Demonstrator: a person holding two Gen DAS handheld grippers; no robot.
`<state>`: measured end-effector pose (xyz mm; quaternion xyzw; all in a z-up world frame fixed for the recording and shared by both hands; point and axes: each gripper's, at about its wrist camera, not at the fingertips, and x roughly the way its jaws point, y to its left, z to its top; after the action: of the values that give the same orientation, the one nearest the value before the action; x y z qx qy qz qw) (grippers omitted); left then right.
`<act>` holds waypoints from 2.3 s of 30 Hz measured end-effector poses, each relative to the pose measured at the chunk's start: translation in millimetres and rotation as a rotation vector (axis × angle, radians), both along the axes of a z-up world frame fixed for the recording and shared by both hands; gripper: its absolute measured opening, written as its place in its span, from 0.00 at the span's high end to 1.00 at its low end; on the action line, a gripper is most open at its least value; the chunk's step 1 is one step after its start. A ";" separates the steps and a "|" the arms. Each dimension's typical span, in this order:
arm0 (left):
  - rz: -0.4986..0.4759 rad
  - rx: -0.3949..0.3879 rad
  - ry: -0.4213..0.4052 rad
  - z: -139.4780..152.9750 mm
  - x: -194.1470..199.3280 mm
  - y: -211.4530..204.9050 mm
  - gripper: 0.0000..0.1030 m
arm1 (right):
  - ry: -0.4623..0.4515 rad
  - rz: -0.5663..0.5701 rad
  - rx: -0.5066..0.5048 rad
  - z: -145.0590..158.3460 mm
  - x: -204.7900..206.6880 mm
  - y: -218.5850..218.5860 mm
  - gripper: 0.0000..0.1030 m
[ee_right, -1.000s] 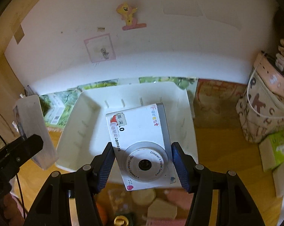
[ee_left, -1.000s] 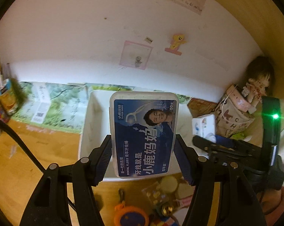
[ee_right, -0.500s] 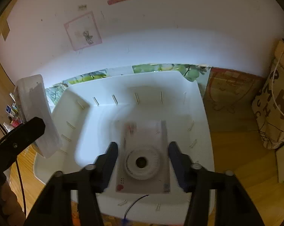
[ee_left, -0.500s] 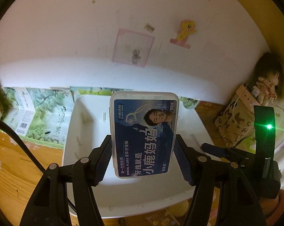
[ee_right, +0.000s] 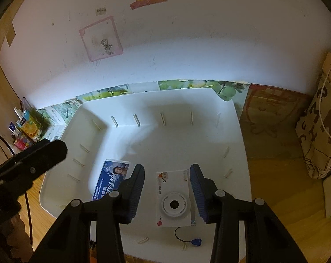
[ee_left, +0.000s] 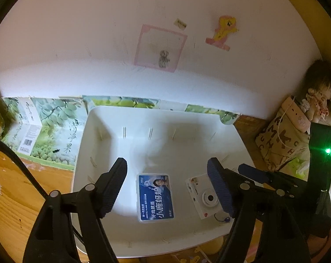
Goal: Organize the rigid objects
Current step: 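Lower both items into the tray and open both tools, then withdraw both tools from the tray back over the desk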
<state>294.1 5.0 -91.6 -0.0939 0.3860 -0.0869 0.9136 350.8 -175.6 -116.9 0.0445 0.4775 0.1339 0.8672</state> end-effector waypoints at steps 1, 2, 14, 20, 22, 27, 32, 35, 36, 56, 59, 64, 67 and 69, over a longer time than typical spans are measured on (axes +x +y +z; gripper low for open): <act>0.002 0.002 -0.003 2.3 -1.1 0.9 0.23 | -0.002 -0.002 -0.002 0.5 0.7 0.8 0.57; 0.006 0.003 -0.009 5.3 -2.7 2.2 0.23 | -0.007 -0.008 -0.001 3.2 -0.7 0.2 0.56; 0.059 0.012 -0.131 55.2 -45.7 16.6 0.20 | -0.103 -0.048 0.058 50.1 -36.7 -13.9 0.35; 0.073 0.031 -0.206 82.8 -84.3 17.8 0.19 | -0.164 -0.074 0.099 77.3 -68.5 -26.6 0.27; 0.079 0.043 -0.228 89.7 -97.4 16.9 0.19 | -0.180 -0.081 0.113 84.4 -79.6 -31.6 0.25; 0.081 0.080 -0.281 103.8 -132.7 13.3 0.19 | -0.211 -0.093 0.128 96.8 -105.9 -41.8 0.24; 0.080 0.122 -0.306 110.2 -163.2 6.0 0.19 | -0.223 -0.097 0.131 102.0 -136.8 -51.1 0.22; 0.081 0.135 -0.309 111.0 -179.2 1.4 0.19 | -0.219 -0.094 0.135 102.6 -153.0 -55.2 0.22; 0.081 0.141 -0.306 110.9 -184.2 -0.3 0.19 | -0.217 -0.093 0.135 102.8 -157.9 -56.5 0.22; 0.127 0.213 -0.116 80.4 -247.4 -11.6 0.19 | -0.088 -0.056 0.177 70.7 -234.2 -69.0 0.22; 0.132 0.226 -0.083 74.0 -251.9 -11.3 0.19 | -0.050 -0.063 0.192 61.7 -240.6 -71.4 0.22; 0.126 0.264 -0.032 62.7 -258.7 -10.1 0.19 | 0.011 -0.073 0.216 48.3 -248.2 -71.9 0.22; 0.122 0.291 -0.025 57.6 -261.9 -9.9 0.19 | 0.055 -0.084 0.229 39.0 -251.1 -71.2 0.22; 0.112 0.309 -0.014 53.6 -261.7 -9.2 0.19 | 0.092 -0.097 0.245 31.2 -252.3 -70.8 0.22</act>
<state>32.4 -4.2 -37.9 0.0269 0.3827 0.0238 0.9232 98.5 -246.4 -85.7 0.1792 0.4942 0.1470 0.8379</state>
